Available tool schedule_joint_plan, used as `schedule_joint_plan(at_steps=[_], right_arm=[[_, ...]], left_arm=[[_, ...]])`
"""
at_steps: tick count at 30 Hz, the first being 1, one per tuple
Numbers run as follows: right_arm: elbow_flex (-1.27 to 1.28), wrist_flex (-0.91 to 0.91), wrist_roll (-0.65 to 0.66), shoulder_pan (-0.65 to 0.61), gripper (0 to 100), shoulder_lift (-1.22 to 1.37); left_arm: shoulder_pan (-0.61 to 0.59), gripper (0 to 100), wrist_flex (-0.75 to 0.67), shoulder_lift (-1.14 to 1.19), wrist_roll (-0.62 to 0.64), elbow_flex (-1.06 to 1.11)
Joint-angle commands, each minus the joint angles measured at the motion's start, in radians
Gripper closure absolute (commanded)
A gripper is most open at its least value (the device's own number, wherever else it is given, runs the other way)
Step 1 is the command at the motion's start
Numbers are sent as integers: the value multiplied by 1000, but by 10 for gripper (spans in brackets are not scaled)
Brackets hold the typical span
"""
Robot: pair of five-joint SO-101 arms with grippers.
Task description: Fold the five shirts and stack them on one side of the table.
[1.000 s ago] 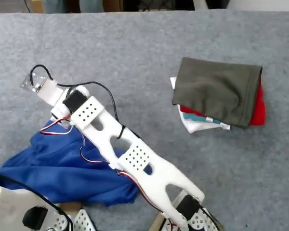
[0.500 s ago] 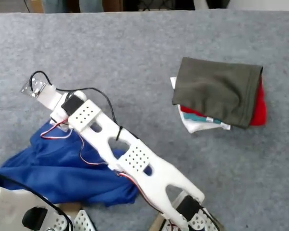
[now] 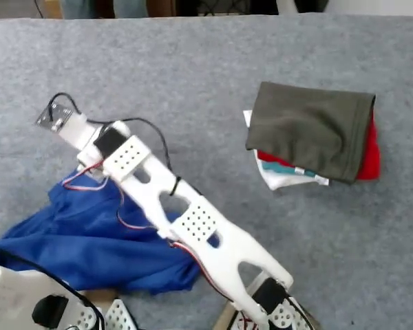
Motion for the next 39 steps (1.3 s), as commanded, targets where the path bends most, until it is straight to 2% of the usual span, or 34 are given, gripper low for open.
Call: schedule_joint_plan(at_steps=[1, 5, 9, 12, 16, 22, 29, 33, 39], right_arm=[[-119, 66, -8, 29, 985, -105], [-199, 152, -41, 37, 985, -171], [-194, 187, -120, 78, 985, -325], [-194, 187, -163, 123, 985, -470], [-191, 187, -192, 176, 985, -673], [-182, 247, -190, 226, 985, -901], [-150, 284, -189, 336, 985, -1013], [-15, 284, -192, 374, 985, -1006], [335, 244, -186, 373, 985, -931]], left_arm=[[33, 971, -9, -9, 5, -2], [139, 972, 43, -21, 23, -19], [277, 971, 130, -21, 184, -117], [369, 971, 143, -20, 287, -185], [453, 971, 172, -60, 353, -271], [581, 971, 170, -103, 368, -266], [733, 970, 170, -103, 368, -197], [780, 970, 166, -101, 364, -101], [774, 970, 61, -101, 361, 48]])
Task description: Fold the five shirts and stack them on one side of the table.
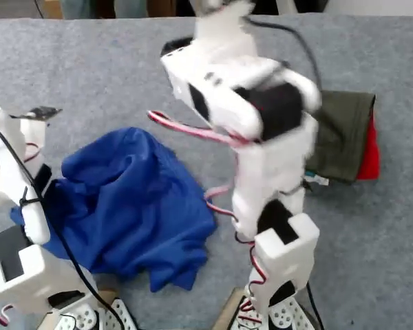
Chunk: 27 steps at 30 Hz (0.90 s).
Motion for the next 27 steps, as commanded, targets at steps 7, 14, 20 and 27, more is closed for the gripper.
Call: schedule_joint_plan(at_steps=[7, 14, 20, 27], right_arm=[[453, 2, -40, -170, 923, 170], [565, -130, -120, -285, 686, 308], [559, -158, -110, -288, 751, 483], [558, -189, -115, -259, 884, 584]], left_arm=[[-140, 969, -28, -38, -9, 77], [-308, 790, -29, -38, -94, 54], [-328, 785, 31, -49, -97, -19], [-424, 787, 84, -37, -193, -53]])
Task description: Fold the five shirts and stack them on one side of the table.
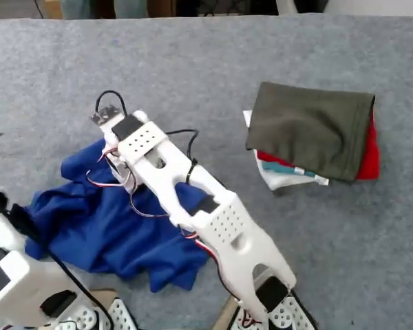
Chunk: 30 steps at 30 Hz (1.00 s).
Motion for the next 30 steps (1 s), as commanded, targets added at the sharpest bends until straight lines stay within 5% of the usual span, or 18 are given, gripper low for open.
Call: schedule_joint_plan(at_steps=[1, 5, 11, 30], right_arm=[[-10, -15, 8, 21, 890, 10], [-10, -20, 9, 63, 894, 18], [-1, -43, 5, 118, 895, 18], [-8, -43, 6, 121, 895, 18]], left_arm=[[-62, 787, 15, -31, -130, -21], [-91, 788, 6, -31, -302, 35], [-93, 788, -210, -32, -463, 205], [13, 788, -233, 77, -466, 214]])
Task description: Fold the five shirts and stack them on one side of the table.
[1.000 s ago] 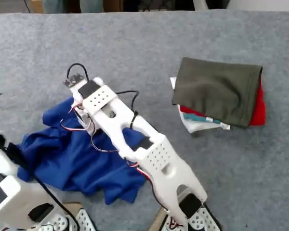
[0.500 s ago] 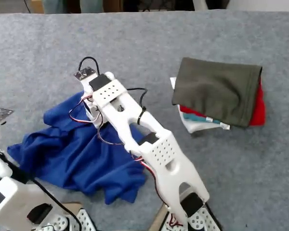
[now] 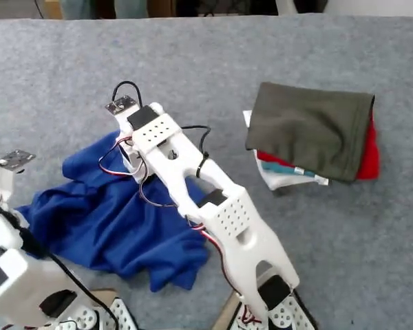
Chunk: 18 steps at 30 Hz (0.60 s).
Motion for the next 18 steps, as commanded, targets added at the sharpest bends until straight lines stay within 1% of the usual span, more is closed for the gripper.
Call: schedule_joint_plan(at_steps=[1, 4, 8, 13, 18], right_arm=[[-5, -26, 6, 43, 895, 4], [-5, -26, 9, 43, 895, 4], [-5, -46, 11, 43, 895, 4], [-5, -75, 8, 43, 895, 4], [-5, -77, 9, 43, 895, 4]], left_arm=[[7, 788, -6, 51, -2, -22], [-4, 793, 0, 107, 14, -58], [-8, 841, 6, 172, 40, -101], [-2, 866, 80, 195, 37, -128], [-4, 954, 129, 195, 37, -160]])
